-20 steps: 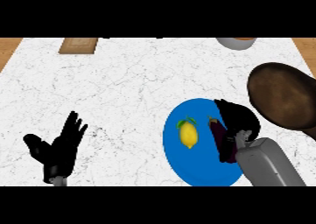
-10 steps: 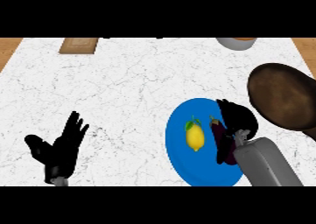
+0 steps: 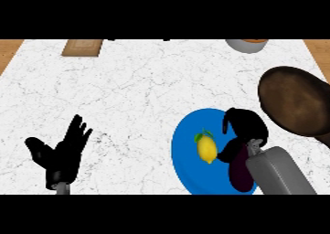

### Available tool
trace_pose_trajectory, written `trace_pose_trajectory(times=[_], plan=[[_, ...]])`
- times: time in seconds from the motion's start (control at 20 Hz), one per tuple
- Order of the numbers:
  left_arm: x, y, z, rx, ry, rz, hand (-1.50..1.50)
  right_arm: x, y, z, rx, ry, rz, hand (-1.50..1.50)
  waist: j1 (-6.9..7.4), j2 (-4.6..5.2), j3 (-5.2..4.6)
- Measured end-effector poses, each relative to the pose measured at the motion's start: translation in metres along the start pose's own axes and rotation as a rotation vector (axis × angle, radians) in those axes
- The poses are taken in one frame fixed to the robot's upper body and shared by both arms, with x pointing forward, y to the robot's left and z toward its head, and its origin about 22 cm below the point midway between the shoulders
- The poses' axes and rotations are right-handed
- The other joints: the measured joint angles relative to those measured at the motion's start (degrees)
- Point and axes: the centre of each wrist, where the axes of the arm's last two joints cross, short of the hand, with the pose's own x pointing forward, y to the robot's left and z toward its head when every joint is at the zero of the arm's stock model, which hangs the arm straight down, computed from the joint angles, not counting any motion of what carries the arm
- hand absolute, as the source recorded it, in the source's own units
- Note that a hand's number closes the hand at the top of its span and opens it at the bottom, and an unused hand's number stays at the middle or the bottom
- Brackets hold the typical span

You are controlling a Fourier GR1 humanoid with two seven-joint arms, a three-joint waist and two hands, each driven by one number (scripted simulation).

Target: Pick the eggplant from the plate and place it in the pan

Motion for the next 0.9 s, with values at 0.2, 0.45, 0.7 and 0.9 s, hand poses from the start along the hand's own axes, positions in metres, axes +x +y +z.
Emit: trace_pose_trajectory(times=[0.2, 0.45, 0.7, 0.9], plan=[[-0.005, -0.001, 0.001, 0.003, -0.014, -0.003, 0.00, 0.000, 0.009, 0.008, -0.019, -0.043, 0.018, 1.50, -0.21, -0.14, -0.05], [-0.004, 0.001, 0.003, 0.020, -0.006, 0.006, 0.00, 0.012, 0.038, 0.050, -0.062, -0.278, 0.057, 1.50, -0.80, -0.51, -0.22], [-0.003, 0.000, 0.002, 0.018, -0.005, 0.006, 0.00, -0.002, 0.060, 0.091, -0.114, -0.394, 0.079, 1.50, -0.74, -0.21, 0.03], [0.000, -0.001, 0.003, 0.020, 0.003, 0.001, 0.00, -0.006, 0.062, 0.119, -0.257, -0.440, 0.080, 1.50, -0.95, 0.00, 0.14]])
